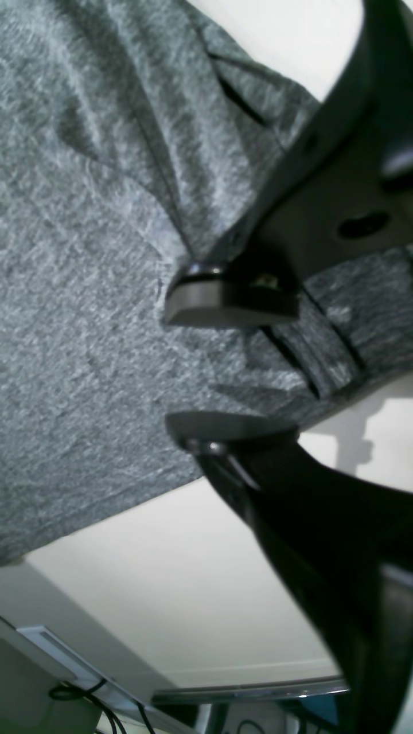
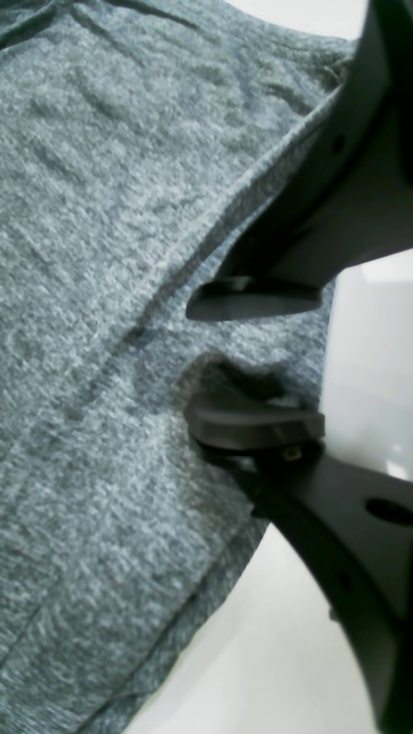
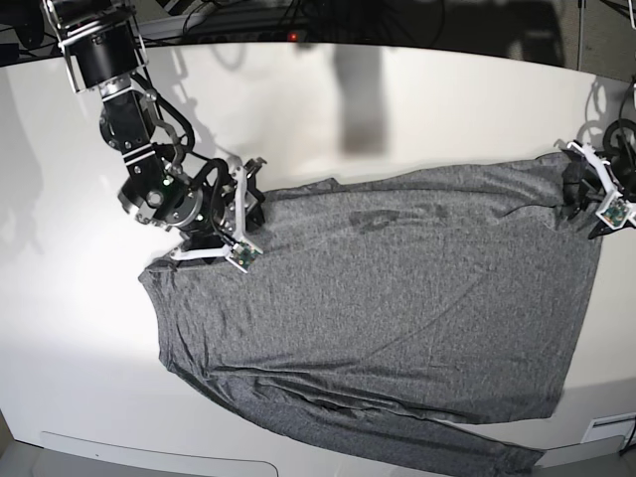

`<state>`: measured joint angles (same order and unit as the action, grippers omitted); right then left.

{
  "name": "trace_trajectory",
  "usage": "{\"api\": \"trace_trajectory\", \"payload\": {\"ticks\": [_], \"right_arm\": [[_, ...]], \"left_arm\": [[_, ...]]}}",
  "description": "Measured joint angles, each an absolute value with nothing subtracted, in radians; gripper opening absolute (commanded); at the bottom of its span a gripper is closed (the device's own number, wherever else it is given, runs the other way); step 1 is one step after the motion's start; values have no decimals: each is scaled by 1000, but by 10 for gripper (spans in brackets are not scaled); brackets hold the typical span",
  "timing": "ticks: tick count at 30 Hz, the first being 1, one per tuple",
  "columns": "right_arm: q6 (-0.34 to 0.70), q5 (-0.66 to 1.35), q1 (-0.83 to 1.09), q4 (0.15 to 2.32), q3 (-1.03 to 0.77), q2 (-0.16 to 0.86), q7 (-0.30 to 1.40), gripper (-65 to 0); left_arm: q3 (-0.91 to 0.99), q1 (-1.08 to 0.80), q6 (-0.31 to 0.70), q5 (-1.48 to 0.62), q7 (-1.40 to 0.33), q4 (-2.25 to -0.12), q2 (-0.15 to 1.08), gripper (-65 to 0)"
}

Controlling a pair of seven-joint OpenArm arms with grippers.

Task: Fold the T-shirt properly
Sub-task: 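Lift the shoulder edges and pull them apart to stretch the shirt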

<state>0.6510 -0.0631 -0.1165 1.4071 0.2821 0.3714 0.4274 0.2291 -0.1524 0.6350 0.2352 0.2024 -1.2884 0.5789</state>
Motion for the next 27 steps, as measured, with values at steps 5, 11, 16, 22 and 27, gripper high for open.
{"api": "trace_trajectory", "payload": {"ticks": [5, 11, 16, 22, 27], "right_arm": [[651, -53, -117, 1407, 282, 374, 428, -404], [659, -53, -117, 1467, 282, 374, 455, -404], [662, -20, -116, 1514, 282, 377, 495, -404], [664, -15, -114, 1515, 282, 390, 507, -404], [664, -1, -114, 1515, 282, 393, 515, -404]], "left_arm": [[229, -152, 620, 235, 175, -1288, 579, -416], [229, -181, 614, 237, 113, -1333, 632, -428], [229, -282, 651, 294, 41, -1479, 681, -435], [228, -414, 682, 463, 39, -1547, 661, -434], [228, -413, 654, 522, 153, -1485, 654, -434]]}}
